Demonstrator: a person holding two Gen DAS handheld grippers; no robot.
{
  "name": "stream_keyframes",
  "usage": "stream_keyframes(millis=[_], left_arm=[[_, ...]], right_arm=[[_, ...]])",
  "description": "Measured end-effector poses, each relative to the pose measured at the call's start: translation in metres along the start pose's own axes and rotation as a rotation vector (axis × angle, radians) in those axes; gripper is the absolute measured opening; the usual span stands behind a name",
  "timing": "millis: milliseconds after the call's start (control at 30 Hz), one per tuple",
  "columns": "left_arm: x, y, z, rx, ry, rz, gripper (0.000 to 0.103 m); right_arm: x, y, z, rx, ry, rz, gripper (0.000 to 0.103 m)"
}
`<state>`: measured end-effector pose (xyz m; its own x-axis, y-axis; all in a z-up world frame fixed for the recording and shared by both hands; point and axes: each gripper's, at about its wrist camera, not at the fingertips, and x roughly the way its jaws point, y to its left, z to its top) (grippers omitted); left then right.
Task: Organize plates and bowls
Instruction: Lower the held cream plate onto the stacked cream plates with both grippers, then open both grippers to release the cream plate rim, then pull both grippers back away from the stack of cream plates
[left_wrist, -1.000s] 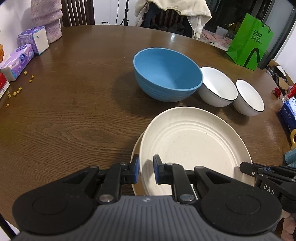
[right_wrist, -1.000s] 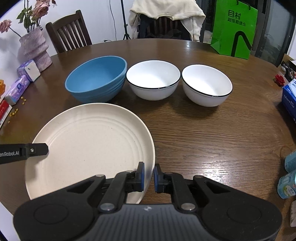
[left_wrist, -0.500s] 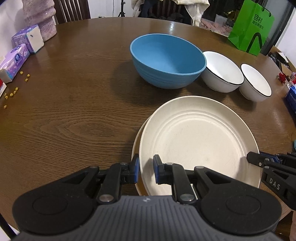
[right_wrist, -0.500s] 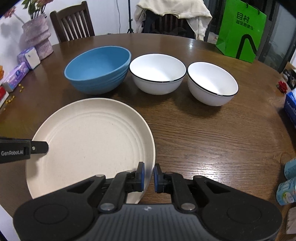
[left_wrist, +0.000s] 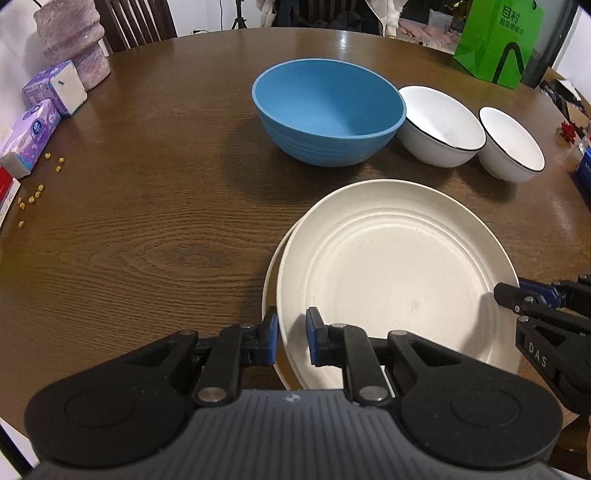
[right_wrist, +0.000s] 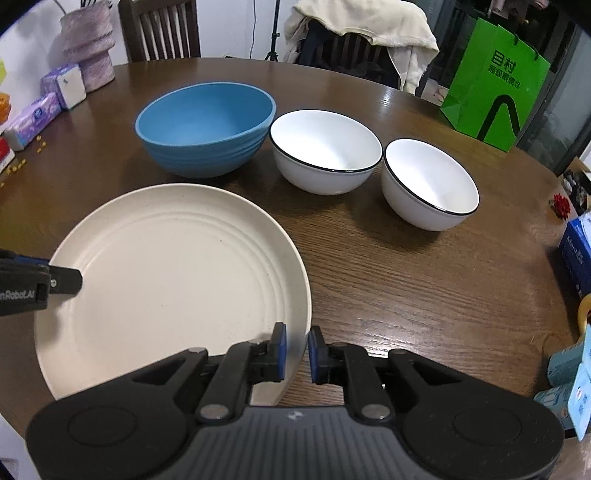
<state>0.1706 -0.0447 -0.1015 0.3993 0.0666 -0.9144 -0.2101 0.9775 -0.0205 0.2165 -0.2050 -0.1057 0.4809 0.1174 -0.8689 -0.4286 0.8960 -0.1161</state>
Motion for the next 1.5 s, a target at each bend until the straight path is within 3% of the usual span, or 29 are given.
stream_keyframes(millis=[400,500,733,800,833,867,1067,1200,1267,1367,1500], left_arm=[[-0.002,-0.006,0.002,0.027,0.021,0.033,0.017],[-0.002,-0.008,0.001,0.024,0.026,0.035,0.018],[-0.003,-0.004,-0.001,0.006,0.026,0.020,0.023],[-0.006,-0.004,-0.002,0.005,0.023,0.023,0.033],[-0.007,-0.004,-0.002,0.008,0.018,0.034,0.049],[-0.008,-0.004,-0.002,0.010,0.010,0.039,0.054],[-0.018,0.007,-0.004,-0.035,-0.030,0.000,0.056],[-0.034,0.015,-0.003,-0.062,-0.102,-0.025,0.078],[-0.041,0.017,-0.002,-0.072,-0.132,-0.038,0.086],[-0.051,0.019,0.000,-0.085,-0.175,-0.055,0.103],[-0.060,0.019,0.001,-0.102,-0.215,-0.091,0.103]], right_arm=[[0.005,0.012,0.004,-0.091,0.023,-0.046,0.017],[0.006,0.015,0.004,-0.103,0.028,-0.042,0.027],[0.007,0.012,0.004,-0.089,0.024,-0.021,0.032],[0.006,0.010,0.004,-0.077,0.026,0.002,0.036],[0.005,0.010,0.003,-0.072,0.025,0.010,0.038],[0.004,0.008,0.003,-0.061,0.021,0.022,0.042],[-0.007,-0.003,0.002,0.020,-0.014,0.087,0.054],[-0.013,-0.017,0.002,0.106,-0.032,0.120,0.069],[-0.017,-0.024,0.001,0.142,-0.036,0.132,0.083],[-0.024,-0.036,-0.001,0.181,-0.052,0.138,0.090],[-0.032,-0.051,-0.007,0.248,-0.072,0.123,0.099]])
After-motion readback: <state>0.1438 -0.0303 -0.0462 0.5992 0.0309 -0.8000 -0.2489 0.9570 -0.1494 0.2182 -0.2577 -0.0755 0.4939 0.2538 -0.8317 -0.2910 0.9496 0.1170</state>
